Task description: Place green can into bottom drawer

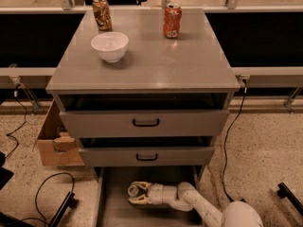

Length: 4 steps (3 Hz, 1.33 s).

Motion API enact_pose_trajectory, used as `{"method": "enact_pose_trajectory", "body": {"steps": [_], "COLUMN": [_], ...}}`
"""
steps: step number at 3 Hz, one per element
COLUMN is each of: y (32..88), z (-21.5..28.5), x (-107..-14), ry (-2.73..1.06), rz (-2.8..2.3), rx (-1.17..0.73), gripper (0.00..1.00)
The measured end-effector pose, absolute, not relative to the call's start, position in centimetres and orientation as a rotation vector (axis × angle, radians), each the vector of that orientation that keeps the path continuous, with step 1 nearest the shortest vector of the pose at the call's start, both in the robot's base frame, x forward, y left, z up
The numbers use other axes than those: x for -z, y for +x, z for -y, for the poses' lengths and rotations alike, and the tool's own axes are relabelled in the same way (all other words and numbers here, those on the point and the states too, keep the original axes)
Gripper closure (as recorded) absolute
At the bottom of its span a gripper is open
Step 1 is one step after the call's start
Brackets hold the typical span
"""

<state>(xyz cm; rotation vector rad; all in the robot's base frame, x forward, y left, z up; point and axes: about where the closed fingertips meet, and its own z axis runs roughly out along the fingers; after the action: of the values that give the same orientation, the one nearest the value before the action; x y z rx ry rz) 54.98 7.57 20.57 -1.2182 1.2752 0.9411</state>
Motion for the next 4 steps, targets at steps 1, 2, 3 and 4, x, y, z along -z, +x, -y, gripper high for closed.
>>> {"method": "enact_pose_trajectory", "body": {"steps": [1, 2, 3, 4], "y": [54.9, 54.8, 54.8, 53.2], "z": [-7.8, -8.0, -8.0, -7.4], "x": [-20.6, -20.6, -20.6, -21.6], "ry": [-1.219, -1.219, -1.219, -1.23], "rz": [-1.273, -1.272, -1.272, -1.268], "rx": [-0.945, -0.948, -0.948, -0.943], "gripper": [0.05, 0.0, 0.0, 0.0]}}
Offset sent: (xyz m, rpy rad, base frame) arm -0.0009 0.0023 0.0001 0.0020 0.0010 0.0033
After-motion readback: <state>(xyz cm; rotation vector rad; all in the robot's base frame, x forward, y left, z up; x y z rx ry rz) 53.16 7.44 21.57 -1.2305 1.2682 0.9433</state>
